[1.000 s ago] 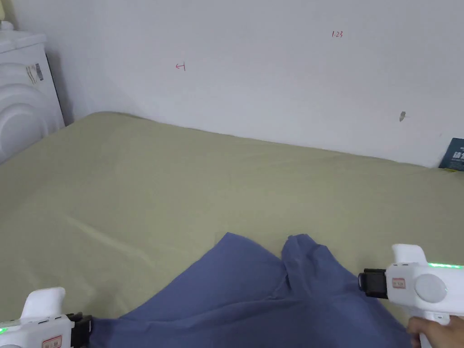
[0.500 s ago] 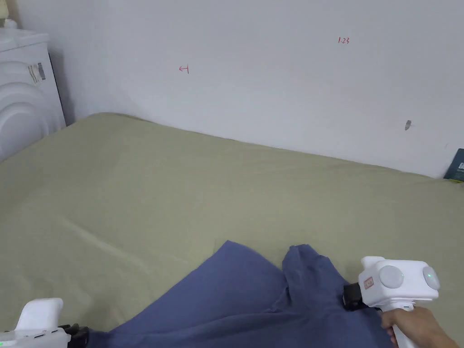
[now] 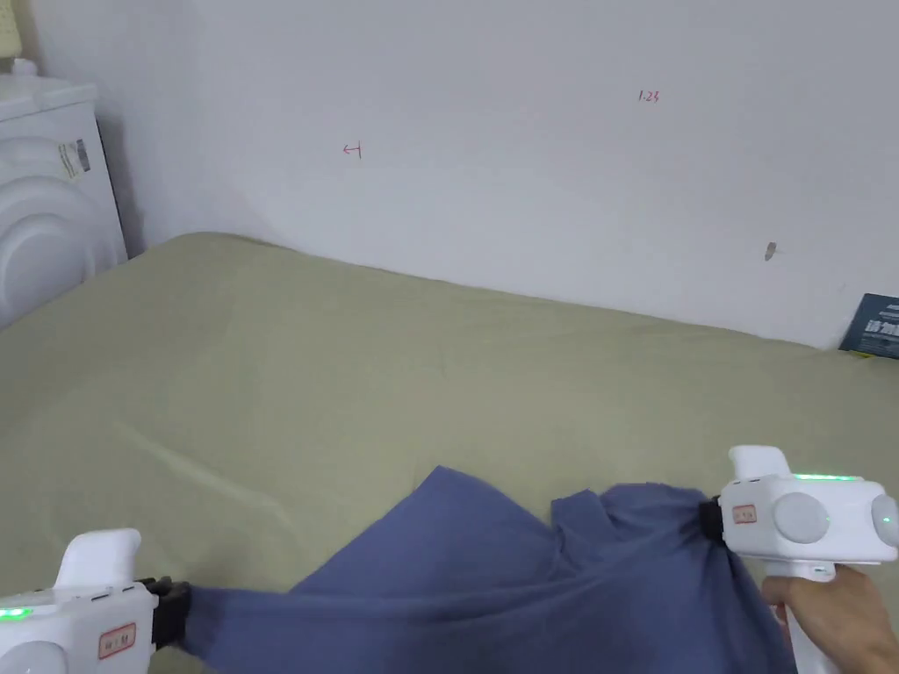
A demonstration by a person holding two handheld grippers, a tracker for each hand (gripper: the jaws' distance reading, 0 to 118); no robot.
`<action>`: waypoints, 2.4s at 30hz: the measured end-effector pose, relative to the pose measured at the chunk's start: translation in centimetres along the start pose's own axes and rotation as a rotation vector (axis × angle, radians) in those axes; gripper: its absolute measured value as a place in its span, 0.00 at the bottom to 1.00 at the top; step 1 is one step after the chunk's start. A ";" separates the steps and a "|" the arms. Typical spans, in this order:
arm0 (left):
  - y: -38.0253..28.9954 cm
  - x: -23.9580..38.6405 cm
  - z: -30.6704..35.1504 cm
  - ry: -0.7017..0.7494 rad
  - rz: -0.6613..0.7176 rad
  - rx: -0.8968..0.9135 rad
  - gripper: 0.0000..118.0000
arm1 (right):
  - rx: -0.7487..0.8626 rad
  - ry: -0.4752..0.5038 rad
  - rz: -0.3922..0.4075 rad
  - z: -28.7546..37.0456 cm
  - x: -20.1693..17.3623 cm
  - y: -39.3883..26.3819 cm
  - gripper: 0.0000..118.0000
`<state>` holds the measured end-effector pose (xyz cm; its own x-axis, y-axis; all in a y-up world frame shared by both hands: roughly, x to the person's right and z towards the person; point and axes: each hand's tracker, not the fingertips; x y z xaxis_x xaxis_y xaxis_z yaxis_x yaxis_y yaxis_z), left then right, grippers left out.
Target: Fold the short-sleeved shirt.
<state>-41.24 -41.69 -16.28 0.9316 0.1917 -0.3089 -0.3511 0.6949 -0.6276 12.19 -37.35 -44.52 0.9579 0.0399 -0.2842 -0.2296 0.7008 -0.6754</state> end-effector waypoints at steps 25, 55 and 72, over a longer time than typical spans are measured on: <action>36.0 18.1 7.7 -0.074 -0.260 0.445 0.02 | 0.617 -0.336 -0.109 26.5 9.7 20.4 0.04; 31.5 16.3 2.6 -0.031 -0.305 0.420 0.02 | 0.592 -0.344 -0.078 22.5 7.6 15.1 0.04; 7.3 6.9 9.7 -0.087 -0.247 0.318 0.02 | 0.403 -0.294 -0.087 27.0 2.7 -9.0 0.04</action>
<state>-36.45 -28.56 -16.02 0.9935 0.0409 -0.1065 -0.0821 0.9045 -0.4185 21.49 -24.30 -20.80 0.9919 0.1271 0.0046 -0.1172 0.9275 -0.3550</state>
